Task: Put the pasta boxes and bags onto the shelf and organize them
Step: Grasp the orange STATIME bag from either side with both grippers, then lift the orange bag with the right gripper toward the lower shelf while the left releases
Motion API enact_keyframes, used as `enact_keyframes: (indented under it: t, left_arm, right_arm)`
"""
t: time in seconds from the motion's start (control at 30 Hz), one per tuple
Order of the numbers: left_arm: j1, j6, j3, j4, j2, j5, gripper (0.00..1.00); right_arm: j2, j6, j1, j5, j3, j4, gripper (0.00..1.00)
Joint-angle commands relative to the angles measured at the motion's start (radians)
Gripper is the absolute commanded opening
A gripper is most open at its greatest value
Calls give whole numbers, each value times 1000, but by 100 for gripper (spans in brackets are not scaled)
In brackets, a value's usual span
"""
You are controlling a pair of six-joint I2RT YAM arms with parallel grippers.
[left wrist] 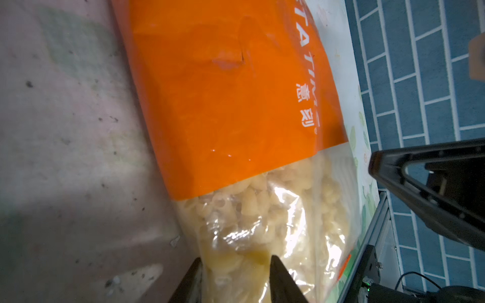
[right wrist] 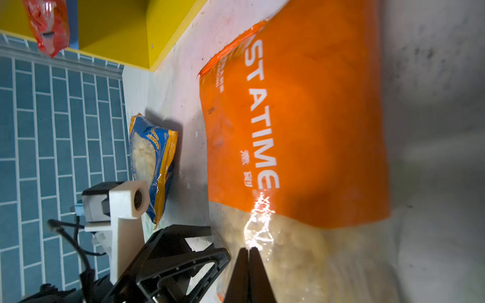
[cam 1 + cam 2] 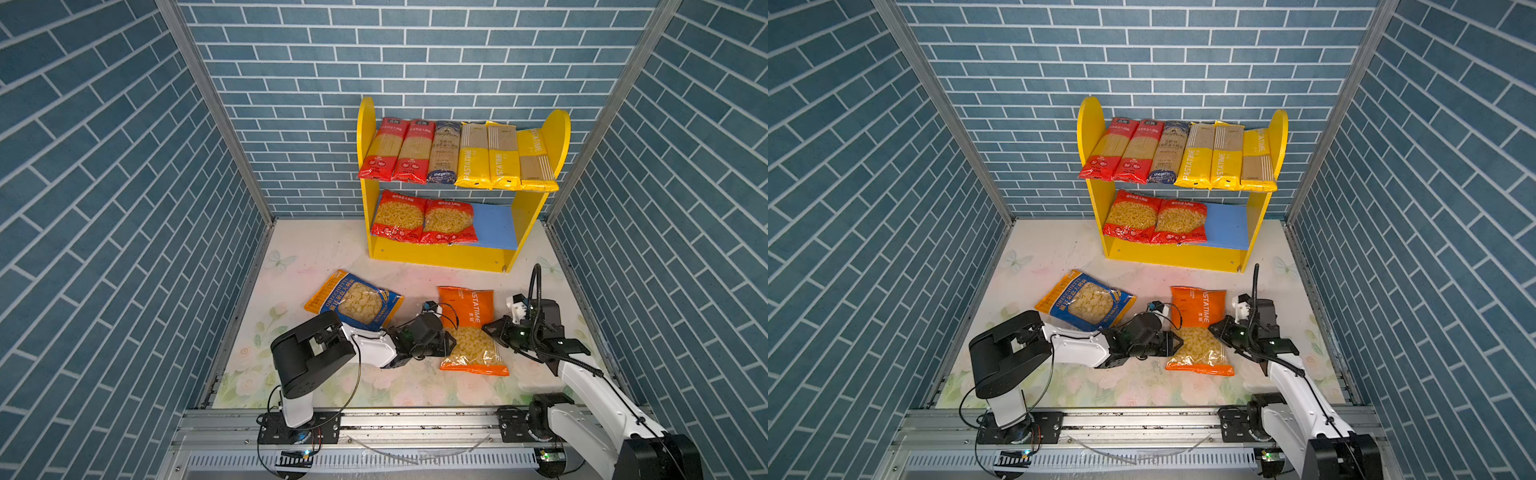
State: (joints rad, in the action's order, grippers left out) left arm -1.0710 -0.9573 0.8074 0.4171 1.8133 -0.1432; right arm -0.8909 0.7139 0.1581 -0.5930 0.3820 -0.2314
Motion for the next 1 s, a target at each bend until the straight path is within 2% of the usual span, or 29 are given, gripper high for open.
enact_keyframes:
  t: [0.0,0.07,0.13,0.2,0.23,0.3,0.4,0.6,0.73,0.83,0.97]
  left_arm:
    - [3,10,-20,37,-32,-22,41]
    - [3,15,-29,33,-46,-19,41]
    - [5,19,-35,19,-56,-14,41]
    - [7,26,-40,1,-68,-6,44]
    - [8,28,-42,-7,-74,-1,46]
    - [13,37,-38,-30,-81,8,51]
    - [23,50,-15,-52,-67,4,54]
    - [47,65,41,-54,13,-14,54]
    - [53,73,73,-40,63,-40,49]
    - [51,51,75,-1,96,-67,41]
    - [51,43,55,19,99,-77,30]
  right_arm:
    - [30,6,19,39,34,-18,1]
    - [39,-4,19,63,54,-61,2]
    - [26,-36,13,125,88,-161,18]
    - [-11,-71,-8,158,113,-239,42]
    - [-27,-82,-21,159,117,-253,49]
    - [-43,-91,-41,155,114,-253,59]
    - [-75,-99,-70,155,112,-236,70]
    - [-224,-127,-91,90,106,-148,75]
    - [-281,-128,-69,23,82,-60,73]
    - [-312,-108,-28,-48,54,46,64]
    - [-280,-73,-5,-47,22,135,43]
